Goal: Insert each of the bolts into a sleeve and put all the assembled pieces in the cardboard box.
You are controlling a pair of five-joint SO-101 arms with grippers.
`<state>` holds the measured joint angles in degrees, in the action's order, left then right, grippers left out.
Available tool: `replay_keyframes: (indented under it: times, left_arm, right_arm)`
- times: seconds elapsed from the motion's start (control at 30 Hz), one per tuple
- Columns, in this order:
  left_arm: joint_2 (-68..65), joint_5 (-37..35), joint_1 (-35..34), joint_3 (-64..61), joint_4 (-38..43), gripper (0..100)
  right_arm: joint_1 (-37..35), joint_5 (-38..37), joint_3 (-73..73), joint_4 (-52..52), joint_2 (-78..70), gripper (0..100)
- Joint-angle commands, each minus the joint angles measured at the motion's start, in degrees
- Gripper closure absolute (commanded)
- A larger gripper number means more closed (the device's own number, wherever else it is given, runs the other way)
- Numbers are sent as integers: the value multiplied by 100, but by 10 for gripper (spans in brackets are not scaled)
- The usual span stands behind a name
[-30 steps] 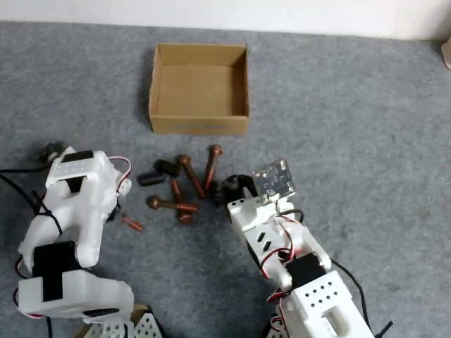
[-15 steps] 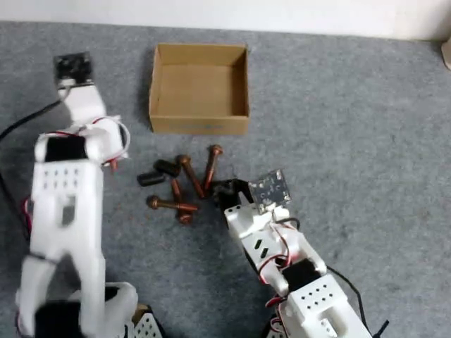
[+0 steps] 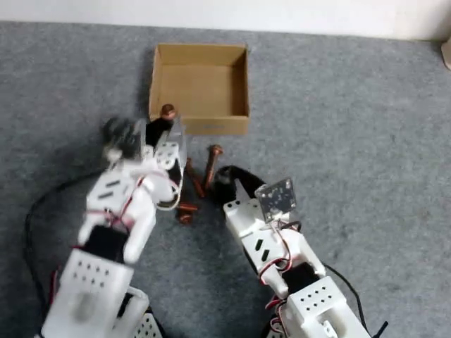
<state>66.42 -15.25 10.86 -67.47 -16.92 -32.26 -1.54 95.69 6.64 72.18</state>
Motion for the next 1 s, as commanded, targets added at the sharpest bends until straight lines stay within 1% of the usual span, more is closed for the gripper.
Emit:
replay_keyframes:
  times: [0.0,0.07,0.17,0.23,0.4,0.47,0.57,0.7,0.83,0.97]
  left_arm:
    - [1147,-554,136,-629,598,996]
    - [1657,-747,259,-769,492,996]
    - [2440,-835,453,-716,97,996]
    - [2879,-844,585,-620,-246,996]
    - [3635,-826,1086,-637,-1433,996]
    - [3758,-835,1209,-734,-1758,996]
    - [3776,-844,1262,-831,-1802,996]
    - [3776,-835,1516,-1244,-1767,996]
    - [3776,-800,1508,-1736,-1090,996]
    - [3776,-791,1464,-2088,-668,996]
  right_arm:
    - [-84,26,374,488,66,995]
    - [-189,-62,409,488,57,995]
    - [-453,-809,409,488,48,995]
    - [-576,-1143,418,488,48,995]
    - [-620,-1178,418,488,48,995]
    - [-620,-1178,418,479,48,995]
    - [-620,-1178,418,479,48,995]
    - [-620,-1178,418,479,75,995]
    - [-629,-1178,418,479,66,995]
    - [-629,-1187,418,479,75,995]
